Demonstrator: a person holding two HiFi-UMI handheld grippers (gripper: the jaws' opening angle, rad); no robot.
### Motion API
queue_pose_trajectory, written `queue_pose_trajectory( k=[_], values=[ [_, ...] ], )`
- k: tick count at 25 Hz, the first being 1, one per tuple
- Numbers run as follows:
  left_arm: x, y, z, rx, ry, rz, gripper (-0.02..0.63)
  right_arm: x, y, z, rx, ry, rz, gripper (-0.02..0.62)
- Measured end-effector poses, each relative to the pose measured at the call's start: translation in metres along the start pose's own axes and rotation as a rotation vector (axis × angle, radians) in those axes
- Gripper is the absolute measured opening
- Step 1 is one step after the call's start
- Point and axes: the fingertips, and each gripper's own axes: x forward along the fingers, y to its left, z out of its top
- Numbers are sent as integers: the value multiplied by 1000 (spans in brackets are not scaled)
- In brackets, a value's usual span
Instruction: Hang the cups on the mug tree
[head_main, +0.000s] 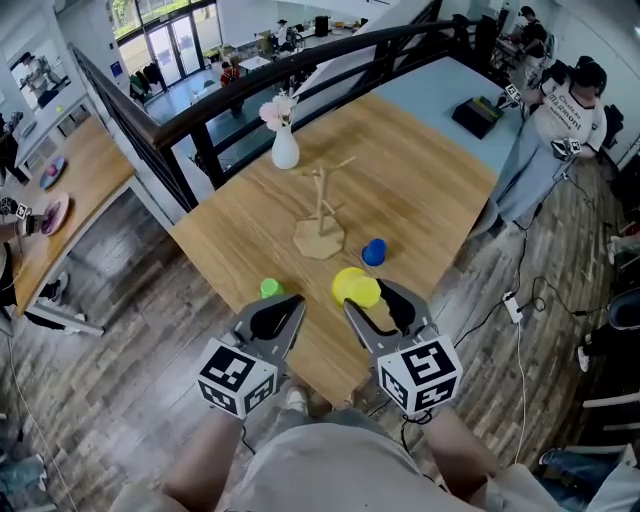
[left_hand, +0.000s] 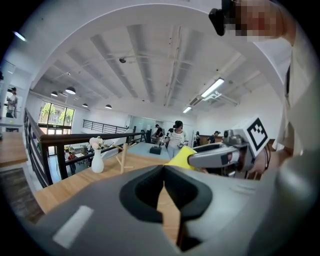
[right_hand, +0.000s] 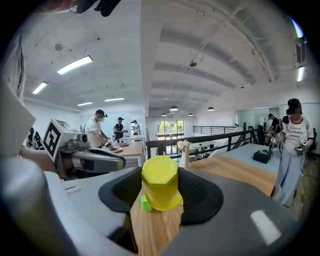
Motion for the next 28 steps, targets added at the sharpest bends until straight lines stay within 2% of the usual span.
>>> queue_pose_trajectory(
  k=[14, 28],
  values=[
    [-4, 4, 0, -6, 3, 17, 2, 4, -4, -2, 5, -7, -20, 232],
    [29, 51, 33, 15, -58, 52, 2, 48, -44, 39, 9, -89, -82, 232]
  ],
)
